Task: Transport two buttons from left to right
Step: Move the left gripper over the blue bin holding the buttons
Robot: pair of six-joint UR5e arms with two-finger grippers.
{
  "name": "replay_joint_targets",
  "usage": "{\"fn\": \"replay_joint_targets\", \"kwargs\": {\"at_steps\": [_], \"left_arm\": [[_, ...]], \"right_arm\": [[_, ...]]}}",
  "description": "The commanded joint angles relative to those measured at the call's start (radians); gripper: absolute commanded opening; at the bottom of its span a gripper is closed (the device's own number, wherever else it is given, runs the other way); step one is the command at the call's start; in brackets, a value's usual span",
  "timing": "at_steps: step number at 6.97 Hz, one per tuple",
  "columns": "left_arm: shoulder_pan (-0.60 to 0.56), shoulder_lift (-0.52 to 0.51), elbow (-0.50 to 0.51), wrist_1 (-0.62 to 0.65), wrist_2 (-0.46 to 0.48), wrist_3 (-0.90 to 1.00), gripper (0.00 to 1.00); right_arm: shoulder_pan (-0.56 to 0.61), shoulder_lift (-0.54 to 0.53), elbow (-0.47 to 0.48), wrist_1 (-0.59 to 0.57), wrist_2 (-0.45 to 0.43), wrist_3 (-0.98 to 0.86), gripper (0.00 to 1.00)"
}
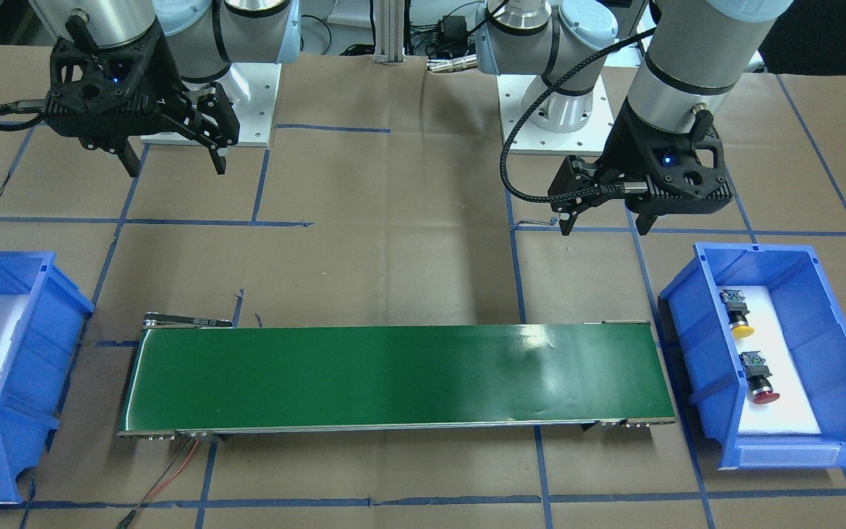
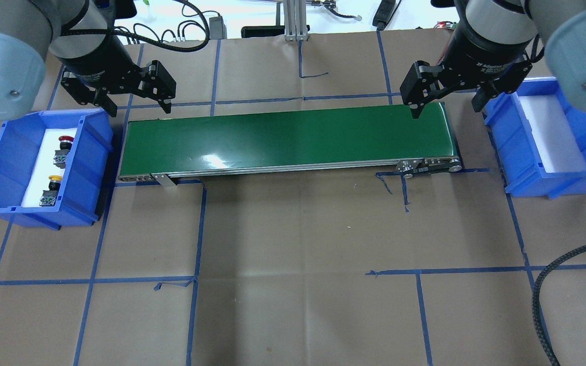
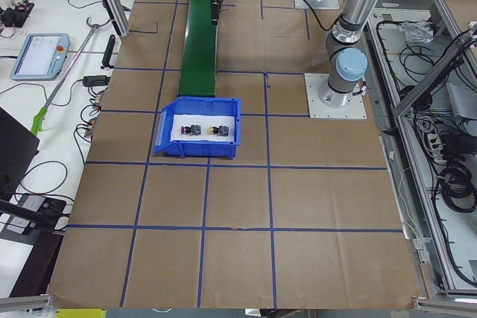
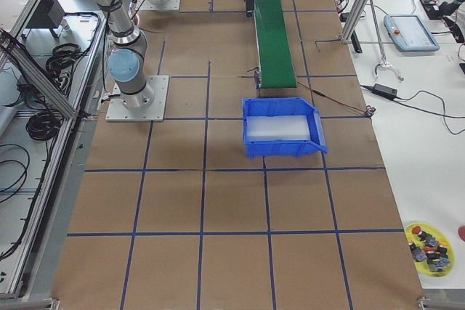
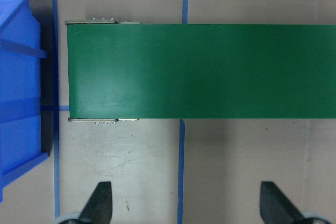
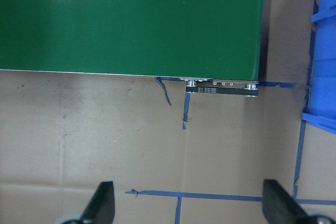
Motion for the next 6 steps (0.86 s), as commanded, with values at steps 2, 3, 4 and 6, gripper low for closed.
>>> {"fn": "replay_joint_targets", "kwargs": {"at_steps": [2, 3, 4, 6], "left_arm": [[0.014, 0.014, -0.020, 0.002, -0.002, 0.024, 1.00], [0.034, 0.014, -0.025, 0.003, -0.002, 0.064, 1.00], [0.064, 0.015, -0.028, 0.003, -0.003, 0.088, 1.00], [0.154, 0.015, -0.029, 0.005, 0.000, 0.203, 1.00]], "right_arm": [[0.000, 0.000, 0.001, 0.000, 0.000, 0.000, 1.00], [0.000, 0.000, 0.000, 0.000, 0.000, 0.000, 1.00], [0.000, 0.000, 0.000, 0.000, 0.000, 0.000, 1.00], [0.000, 0.000, 0.001, 0.000, 0.000, 0.000, 1.00]]}}
